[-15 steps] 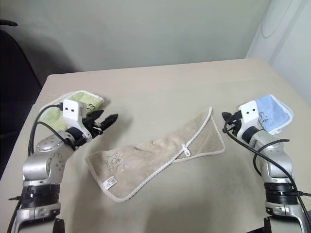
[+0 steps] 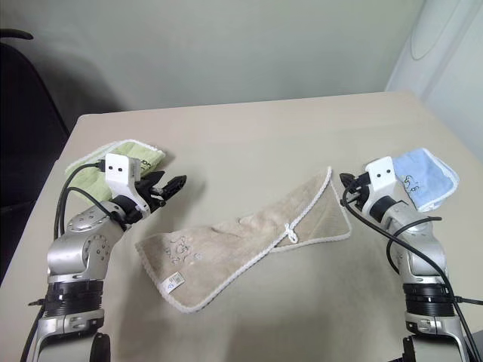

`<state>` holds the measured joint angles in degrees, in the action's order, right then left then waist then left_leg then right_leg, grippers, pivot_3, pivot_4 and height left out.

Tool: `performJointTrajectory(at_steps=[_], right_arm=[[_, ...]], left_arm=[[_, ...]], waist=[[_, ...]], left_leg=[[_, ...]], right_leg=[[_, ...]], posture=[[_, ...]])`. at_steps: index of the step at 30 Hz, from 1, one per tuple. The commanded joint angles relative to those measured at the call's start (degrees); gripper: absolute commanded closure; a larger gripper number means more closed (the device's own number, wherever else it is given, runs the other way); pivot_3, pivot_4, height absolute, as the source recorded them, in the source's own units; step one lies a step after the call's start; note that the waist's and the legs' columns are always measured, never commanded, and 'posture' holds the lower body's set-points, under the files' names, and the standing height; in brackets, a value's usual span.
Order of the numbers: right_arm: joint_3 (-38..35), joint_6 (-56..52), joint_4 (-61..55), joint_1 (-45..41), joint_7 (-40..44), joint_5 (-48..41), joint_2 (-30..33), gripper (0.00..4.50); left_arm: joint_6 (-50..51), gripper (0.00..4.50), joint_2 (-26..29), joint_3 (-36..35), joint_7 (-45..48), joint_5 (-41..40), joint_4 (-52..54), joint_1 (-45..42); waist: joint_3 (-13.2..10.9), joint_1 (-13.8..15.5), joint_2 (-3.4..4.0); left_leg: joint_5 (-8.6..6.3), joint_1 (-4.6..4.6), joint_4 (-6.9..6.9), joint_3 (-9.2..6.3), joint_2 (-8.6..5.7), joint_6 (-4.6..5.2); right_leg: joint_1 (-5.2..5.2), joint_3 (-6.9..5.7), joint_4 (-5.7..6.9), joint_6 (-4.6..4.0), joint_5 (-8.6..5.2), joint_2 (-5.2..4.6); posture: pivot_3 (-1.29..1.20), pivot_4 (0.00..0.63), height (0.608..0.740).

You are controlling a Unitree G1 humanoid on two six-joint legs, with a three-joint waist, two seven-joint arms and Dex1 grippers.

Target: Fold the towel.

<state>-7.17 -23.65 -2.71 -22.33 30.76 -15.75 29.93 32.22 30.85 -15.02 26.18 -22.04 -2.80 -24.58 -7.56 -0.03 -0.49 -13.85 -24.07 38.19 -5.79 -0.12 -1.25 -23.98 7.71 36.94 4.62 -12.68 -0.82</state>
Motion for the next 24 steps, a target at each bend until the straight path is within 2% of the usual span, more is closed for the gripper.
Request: performJointTrajectory(at_steps=[1,8,16,20,24], right_arm=[[1.62,4.56,-0.17,-0.39,2.54,3.76,3.69,4.5],[10.82,17.89,6.8,-1.5,6.3,15.88,9.73,4.5],[21.67,39.89,28.29,-14.43,7.06,31.13,13.4,4.5],[23.81,46.18,39.75,-21.86,6.54,34.95,13.39,4.5],[24.6,50.21,47.16,-26.86,6.19,36.65,13.06,3.27]], left_arm=[[-1.75,1.14,0.32,0.44,0.28,0.72,1.87,-0.61],[-3.3,1.14,-1.1,1.91,0.14,1.5,1.38,-1.74],[-3.29,1.14,-2.47,2.5,-0.3,1.44,2.68,-0.96],[-3.42,1.14,-2.92,2.03,-0.82,1.4,3.32,-0.05],[-3.46,1.12,-3.47,2.02,-1.31,1.21,3.97,0.19]], waist=[[0.0,0.0,0.0],[0.0,-0.01,0.0],[0.0,-0.34,0.0],[0.0,-0.35,0.01],[-0.01,-0.24,0.01]], left_leg=[[0.0,0.0,0.0,0.0,0.0,0.0],[-0.1,0.0,0.0,-0.01,0.01,0.17],[-0.18,0.01,-0.03,0.01,0.04,0.31],[-0.19,0.0,-0.1,-0.01,0.11,0.32],[-0.19,-0.01,-0.12,0.0,0.12,0.33]], right_leg=[[0.01,0.01,0.0,0.0,0.0,0.0],[0.01,0.02,0.01,0.0,0.01,-0.03],[-0.05,0.02,0.02,-0.02,0.07,-0.05],[-0.06,0.04,0.0,-0.08,0.1,-0.04],[-0.08,0.05,0.01,-0.13,0.12,-0.05]], posture=[[0.0,0.15,0.74],[0.0,0.15,0.74],[0.0,0.15,0.74],[0.0,0.15,0.74],[0.0,0.15,0.74]])
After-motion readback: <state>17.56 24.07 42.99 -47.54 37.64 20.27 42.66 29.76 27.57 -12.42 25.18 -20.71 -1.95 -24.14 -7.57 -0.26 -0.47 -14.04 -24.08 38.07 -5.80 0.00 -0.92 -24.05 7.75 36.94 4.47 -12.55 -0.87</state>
